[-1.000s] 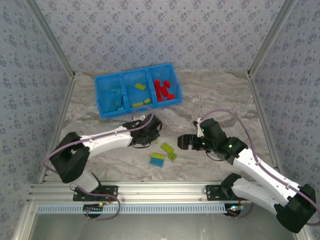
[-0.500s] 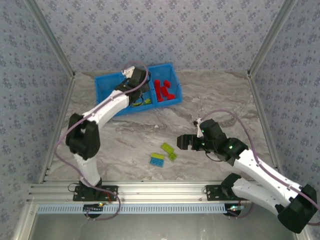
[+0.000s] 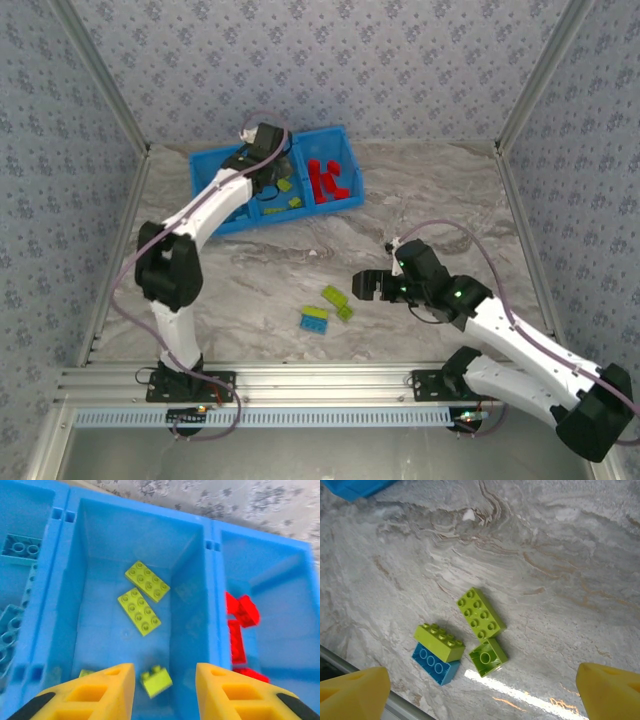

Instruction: Sort the legos into containers by color

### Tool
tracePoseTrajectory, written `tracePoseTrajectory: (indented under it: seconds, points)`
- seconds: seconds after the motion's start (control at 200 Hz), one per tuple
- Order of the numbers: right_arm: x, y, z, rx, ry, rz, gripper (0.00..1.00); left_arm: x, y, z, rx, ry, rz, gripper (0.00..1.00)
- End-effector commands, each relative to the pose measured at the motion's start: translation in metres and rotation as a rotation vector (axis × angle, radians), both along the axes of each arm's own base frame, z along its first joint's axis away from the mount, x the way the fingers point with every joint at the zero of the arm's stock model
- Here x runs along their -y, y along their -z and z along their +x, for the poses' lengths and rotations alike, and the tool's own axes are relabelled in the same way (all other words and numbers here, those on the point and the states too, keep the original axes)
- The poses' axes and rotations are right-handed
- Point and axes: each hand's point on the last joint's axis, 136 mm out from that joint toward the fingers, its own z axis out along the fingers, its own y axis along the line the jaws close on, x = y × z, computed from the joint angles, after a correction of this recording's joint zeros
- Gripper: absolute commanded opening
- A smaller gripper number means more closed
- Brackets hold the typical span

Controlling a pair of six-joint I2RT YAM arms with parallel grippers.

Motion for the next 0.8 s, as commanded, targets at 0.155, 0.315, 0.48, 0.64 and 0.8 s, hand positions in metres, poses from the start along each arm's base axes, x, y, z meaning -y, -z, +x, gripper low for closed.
tracePoseTrajectory:
  seconds: [0.155, 0.315, 0.48, 0.64, 0.8]
  points:
    - [-0.022, 0.017, 0.007, -0.026, -0.044, -0.073, 0.98, 0.044, -0.100, -0.152, 0.251, 0.499, 0.177, 0.33]
    - [-0.045, 0.032, 0.009, -0.040, -0.141, -0.115, 0.98, 0.071, -0.074, -0.260, 0.265, 1.000, 0.347, 0.37]
    - [-0.057, 0.063, 0.016, -0.051, -0.221, -0.234, 0.91, 0.065, -0.027, -0.328, 0.209, 1.342, 0.475, 0.49]
    - [-0.064, 0.087, 0.020, -0.075, -0.303, -0.374, 0.84, 0.047, 0.004, -0.337, 0.174, 1.421, 0.616, 0.71]
    - [-0.074, 0.108, 0.020, -0.104, -0.346, -0.431, 0.75, 0.045, 0.007, -0.336, 0.298, 1.450, 0.661, 0.83]
